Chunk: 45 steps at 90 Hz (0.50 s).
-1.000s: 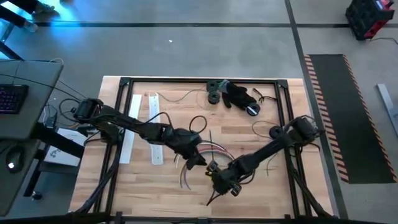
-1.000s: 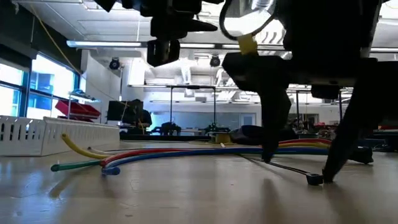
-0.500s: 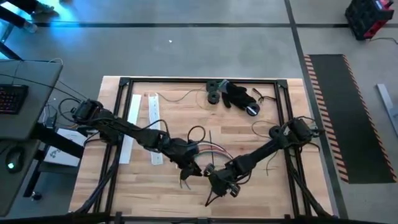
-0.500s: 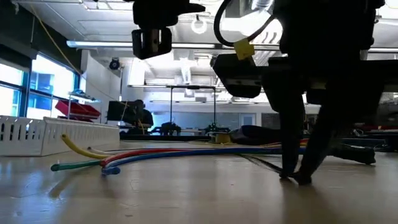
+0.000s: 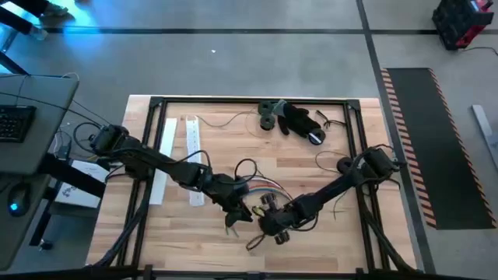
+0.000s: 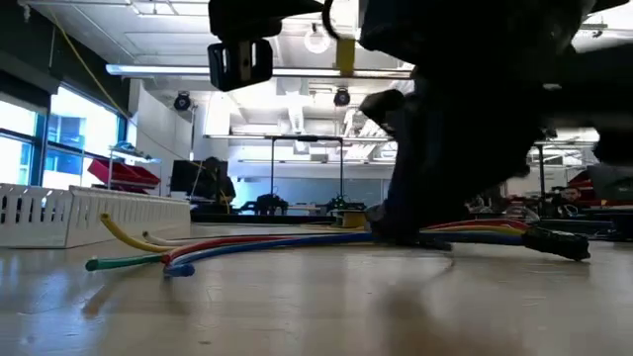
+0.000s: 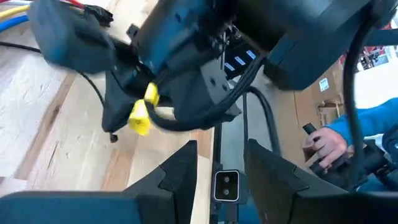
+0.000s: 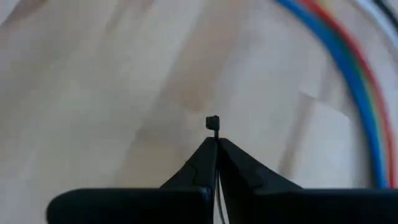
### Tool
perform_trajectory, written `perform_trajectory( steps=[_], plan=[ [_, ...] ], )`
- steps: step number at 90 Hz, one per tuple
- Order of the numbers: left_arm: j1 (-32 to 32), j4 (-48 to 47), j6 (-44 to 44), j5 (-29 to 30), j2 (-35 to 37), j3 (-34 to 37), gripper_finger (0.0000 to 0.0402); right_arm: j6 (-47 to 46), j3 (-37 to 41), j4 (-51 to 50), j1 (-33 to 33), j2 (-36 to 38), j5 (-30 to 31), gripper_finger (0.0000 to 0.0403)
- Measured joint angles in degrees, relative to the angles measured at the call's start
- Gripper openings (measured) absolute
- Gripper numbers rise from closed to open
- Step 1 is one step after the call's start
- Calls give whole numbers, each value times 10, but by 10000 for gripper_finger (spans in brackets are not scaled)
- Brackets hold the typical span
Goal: Ziptie cables
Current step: Wrap the cables together using a black zip tie
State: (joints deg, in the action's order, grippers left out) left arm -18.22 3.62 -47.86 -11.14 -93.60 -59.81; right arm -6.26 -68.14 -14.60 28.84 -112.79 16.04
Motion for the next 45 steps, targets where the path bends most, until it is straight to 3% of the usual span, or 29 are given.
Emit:
perform_trajectory(
  steps=[45],
  plan=[
    [2, -37, 60, 15, 0, 0, 112, -391, 188, 232, 21, 122, 161, 0]
  ],
)
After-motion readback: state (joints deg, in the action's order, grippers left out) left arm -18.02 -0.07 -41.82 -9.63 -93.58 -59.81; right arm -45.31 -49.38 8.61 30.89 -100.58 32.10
